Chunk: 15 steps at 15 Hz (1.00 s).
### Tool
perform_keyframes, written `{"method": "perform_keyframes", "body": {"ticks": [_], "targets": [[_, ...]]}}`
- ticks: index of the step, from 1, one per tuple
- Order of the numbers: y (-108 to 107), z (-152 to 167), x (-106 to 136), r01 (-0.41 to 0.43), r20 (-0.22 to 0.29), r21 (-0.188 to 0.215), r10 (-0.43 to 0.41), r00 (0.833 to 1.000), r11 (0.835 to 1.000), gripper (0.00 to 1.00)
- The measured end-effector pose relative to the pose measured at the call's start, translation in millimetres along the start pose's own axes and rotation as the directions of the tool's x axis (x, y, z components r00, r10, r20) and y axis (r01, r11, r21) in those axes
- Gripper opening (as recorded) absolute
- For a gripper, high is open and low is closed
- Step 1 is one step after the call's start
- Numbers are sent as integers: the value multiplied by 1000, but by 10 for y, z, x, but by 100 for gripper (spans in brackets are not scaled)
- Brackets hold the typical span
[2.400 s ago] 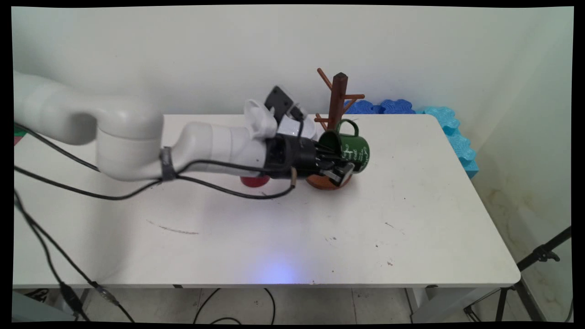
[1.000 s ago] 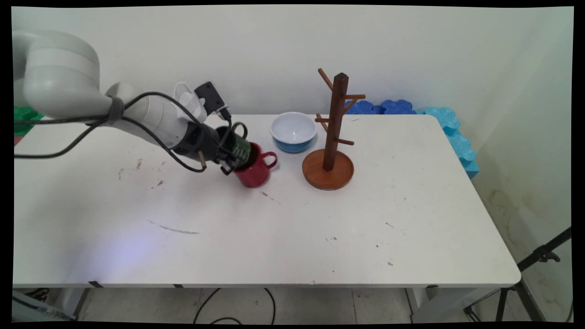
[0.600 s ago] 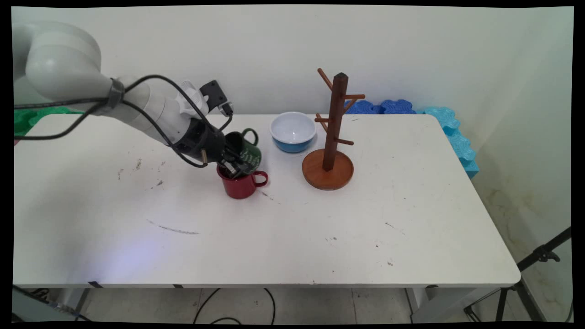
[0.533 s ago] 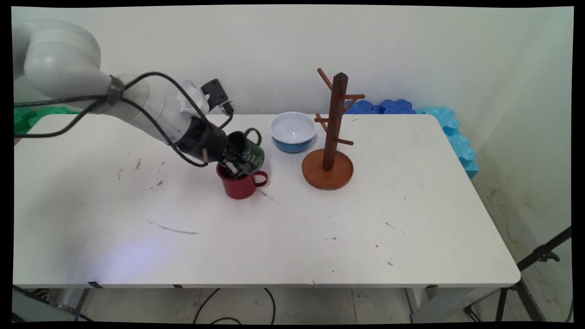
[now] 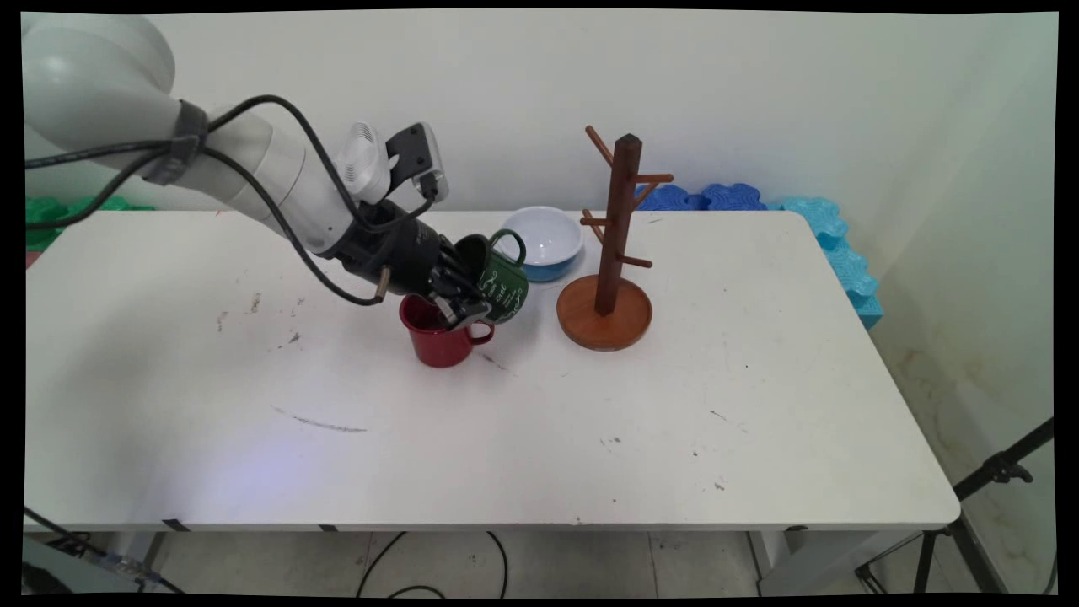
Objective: Place the picked object on the table
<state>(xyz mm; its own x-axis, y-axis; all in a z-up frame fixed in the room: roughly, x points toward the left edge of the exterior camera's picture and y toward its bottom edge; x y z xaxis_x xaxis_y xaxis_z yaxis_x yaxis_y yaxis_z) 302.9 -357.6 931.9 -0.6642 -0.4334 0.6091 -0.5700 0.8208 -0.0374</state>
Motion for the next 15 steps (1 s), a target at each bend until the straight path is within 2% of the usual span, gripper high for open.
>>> {"method": "perform_keyframes", "body": {"ticks": [6,11,15], "targets": [[85,-24,36,-75,58,-48,78,995,996,0],[160,47,83,-127,141,-85,138,980,988,0],[199,252,170,-150,203,-102,168,965,983,0]]}}
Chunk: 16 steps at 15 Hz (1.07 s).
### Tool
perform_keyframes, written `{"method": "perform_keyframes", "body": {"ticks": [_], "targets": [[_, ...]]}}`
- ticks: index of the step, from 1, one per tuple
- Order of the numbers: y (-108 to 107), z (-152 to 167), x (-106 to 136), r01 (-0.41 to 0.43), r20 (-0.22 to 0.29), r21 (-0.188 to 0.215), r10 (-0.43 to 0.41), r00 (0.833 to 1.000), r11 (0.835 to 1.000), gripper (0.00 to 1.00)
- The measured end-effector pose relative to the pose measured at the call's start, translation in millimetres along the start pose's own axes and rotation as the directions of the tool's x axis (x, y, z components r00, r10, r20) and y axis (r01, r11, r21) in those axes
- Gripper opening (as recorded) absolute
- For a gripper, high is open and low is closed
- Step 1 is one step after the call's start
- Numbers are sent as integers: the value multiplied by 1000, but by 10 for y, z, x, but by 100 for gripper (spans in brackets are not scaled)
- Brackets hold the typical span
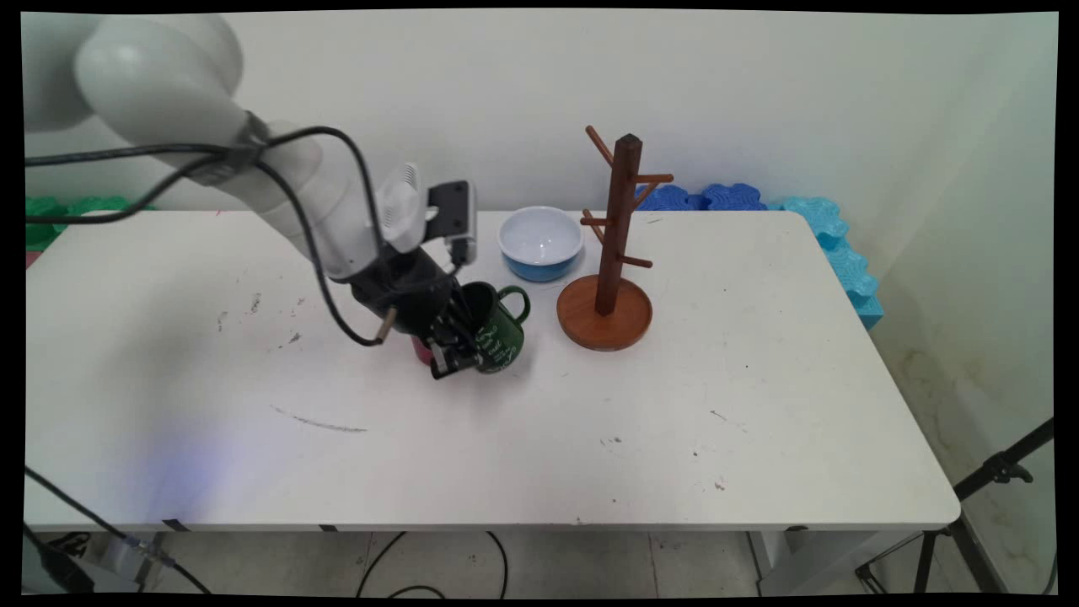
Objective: Place the picked object on the table
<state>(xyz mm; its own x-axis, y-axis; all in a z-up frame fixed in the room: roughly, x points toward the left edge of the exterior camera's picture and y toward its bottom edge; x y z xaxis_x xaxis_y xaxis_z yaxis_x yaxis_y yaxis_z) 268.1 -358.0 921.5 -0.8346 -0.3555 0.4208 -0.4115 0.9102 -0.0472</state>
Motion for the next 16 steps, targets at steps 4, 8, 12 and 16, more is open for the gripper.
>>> {"method": "perform_keyframes", "body": {"ticks": [4,8,12,16], "targets": [[-9,207,192,-4,68,-7,5,998,1000,0],[-22,349,364,-1,110,-9,2,994,1000,0],[-25,486,503,6,147,-10,-4,989,1000,0],[-29,631,581,6,158,-9,-5,987,1000,0]]}}
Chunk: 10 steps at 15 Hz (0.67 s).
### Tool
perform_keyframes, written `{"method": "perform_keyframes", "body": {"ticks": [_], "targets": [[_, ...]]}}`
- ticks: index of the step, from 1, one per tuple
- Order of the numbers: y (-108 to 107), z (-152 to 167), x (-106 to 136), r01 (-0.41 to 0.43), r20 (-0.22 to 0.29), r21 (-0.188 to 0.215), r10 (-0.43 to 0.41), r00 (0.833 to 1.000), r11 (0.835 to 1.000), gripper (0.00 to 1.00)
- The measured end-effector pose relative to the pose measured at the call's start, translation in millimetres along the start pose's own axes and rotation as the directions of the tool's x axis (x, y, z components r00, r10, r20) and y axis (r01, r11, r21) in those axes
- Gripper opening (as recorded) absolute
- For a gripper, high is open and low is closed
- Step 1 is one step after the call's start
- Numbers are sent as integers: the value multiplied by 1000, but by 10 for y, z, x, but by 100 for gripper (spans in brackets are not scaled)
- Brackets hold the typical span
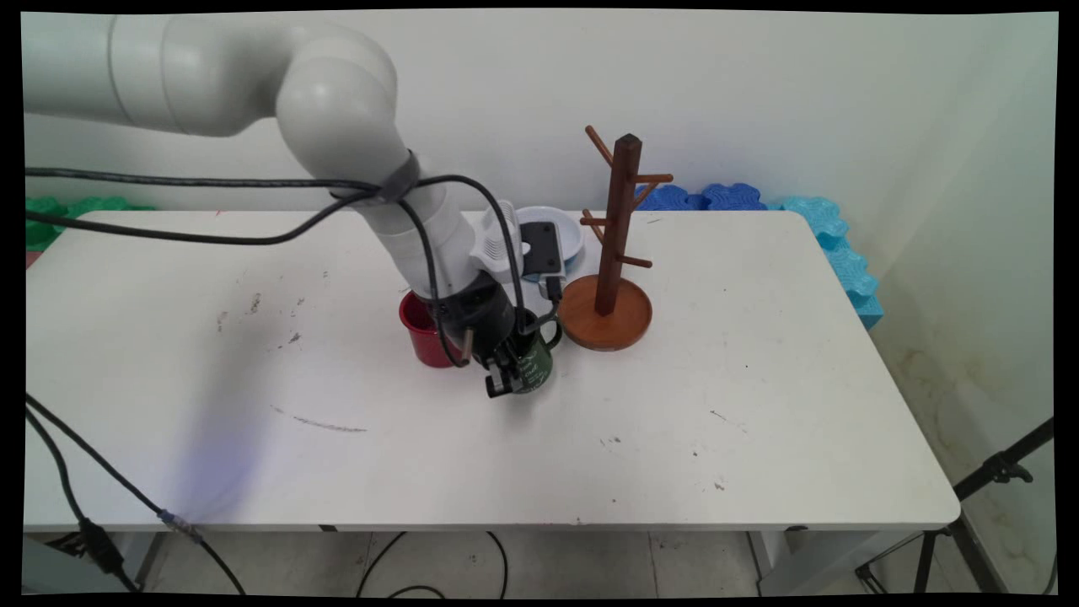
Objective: Place the picked object on the table
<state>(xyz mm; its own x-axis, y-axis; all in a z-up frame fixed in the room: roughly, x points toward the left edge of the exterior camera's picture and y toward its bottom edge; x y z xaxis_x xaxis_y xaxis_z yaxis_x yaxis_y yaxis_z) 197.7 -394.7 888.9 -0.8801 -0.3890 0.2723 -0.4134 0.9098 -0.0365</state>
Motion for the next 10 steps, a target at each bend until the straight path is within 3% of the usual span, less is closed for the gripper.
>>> {"method": "perform_keyframes", "body": {"ticks": [10], "targets": [[-9,265,31,-6,26,10,6,1000,1000,0]]}}
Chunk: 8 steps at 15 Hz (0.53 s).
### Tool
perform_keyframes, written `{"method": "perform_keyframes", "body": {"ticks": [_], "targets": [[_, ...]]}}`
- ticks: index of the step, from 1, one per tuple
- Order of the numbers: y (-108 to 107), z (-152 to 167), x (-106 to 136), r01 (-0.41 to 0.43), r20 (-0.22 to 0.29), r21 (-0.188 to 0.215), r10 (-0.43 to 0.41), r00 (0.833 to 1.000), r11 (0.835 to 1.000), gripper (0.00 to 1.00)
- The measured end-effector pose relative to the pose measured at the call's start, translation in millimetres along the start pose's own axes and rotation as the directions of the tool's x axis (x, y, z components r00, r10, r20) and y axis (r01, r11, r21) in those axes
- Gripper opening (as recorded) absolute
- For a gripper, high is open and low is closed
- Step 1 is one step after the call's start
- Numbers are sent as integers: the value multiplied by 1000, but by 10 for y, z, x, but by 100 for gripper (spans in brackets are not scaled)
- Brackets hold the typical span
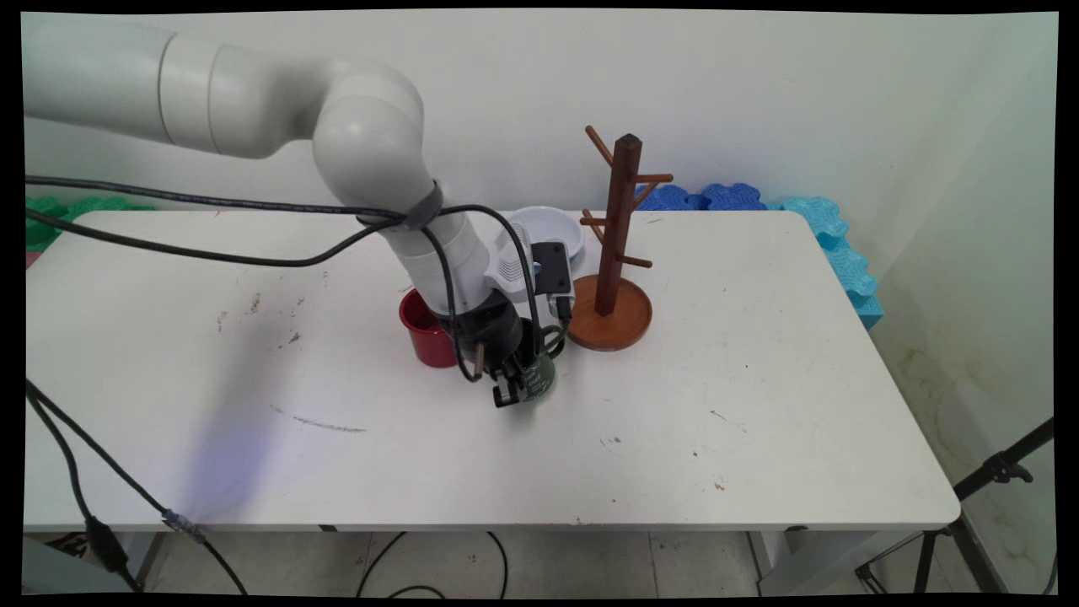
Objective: Place the picked object on the table
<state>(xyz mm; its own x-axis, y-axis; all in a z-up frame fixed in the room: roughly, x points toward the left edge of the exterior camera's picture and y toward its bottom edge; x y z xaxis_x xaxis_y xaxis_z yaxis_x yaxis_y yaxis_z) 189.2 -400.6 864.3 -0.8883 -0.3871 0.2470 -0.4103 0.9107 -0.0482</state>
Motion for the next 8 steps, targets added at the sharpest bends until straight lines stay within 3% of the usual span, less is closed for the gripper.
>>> {"method": "perform_keyframes", "body": {"ticks": [6,7,8], "targets": [[0,83,-4,1,2,5,-1,1000,1000,0],[-1,99,5,3,-6,5,-3,1000,1000,100],[-2,111,14,3,-12,6,-3,1000,1000,100]]}}
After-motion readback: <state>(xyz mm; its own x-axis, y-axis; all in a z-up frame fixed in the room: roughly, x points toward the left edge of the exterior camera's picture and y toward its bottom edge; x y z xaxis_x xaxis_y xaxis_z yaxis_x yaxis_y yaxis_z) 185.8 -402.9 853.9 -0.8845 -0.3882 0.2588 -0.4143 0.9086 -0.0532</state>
